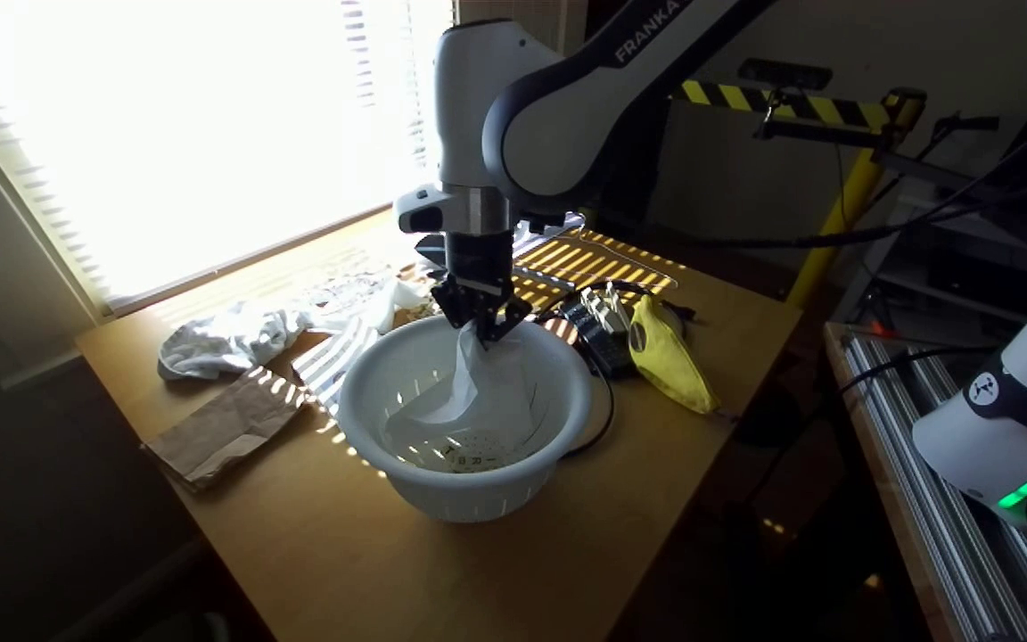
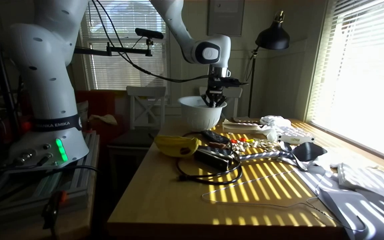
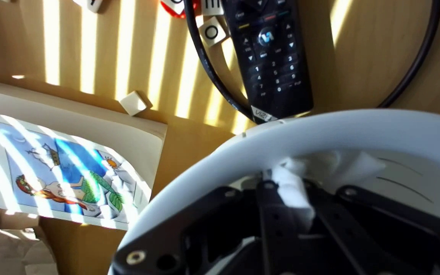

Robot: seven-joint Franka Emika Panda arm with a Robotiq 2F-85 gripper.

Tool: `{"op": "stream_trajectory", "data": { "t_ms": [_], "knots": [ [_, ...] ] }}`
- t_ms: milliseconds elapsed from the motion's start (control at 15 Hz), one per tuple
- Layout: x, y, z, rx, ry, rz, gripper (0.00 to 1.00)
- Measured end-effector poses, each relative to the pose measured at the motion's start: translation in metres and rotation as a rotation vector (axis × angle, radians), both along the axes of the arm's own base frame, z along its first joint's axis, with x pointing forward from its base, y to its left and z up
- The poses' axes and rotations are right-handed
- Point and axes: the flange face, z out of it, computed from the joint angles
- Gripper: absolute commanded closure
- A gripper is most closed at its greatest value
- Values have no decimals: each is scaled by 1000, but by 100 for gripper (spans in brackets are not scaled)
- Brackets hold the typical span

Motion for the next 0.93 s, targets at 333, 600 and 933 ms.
{"op": "stream_trajectory", "data": {
  "t_ms": [333, 600, 933],
  "knots": [
    [38, 46, -2, -23, 111, 120, 99],
    [42, 74, -14, -73, 255, 204, 70],
    [49, 96, -13, -123, 266, 267, 36]
  ]
}}
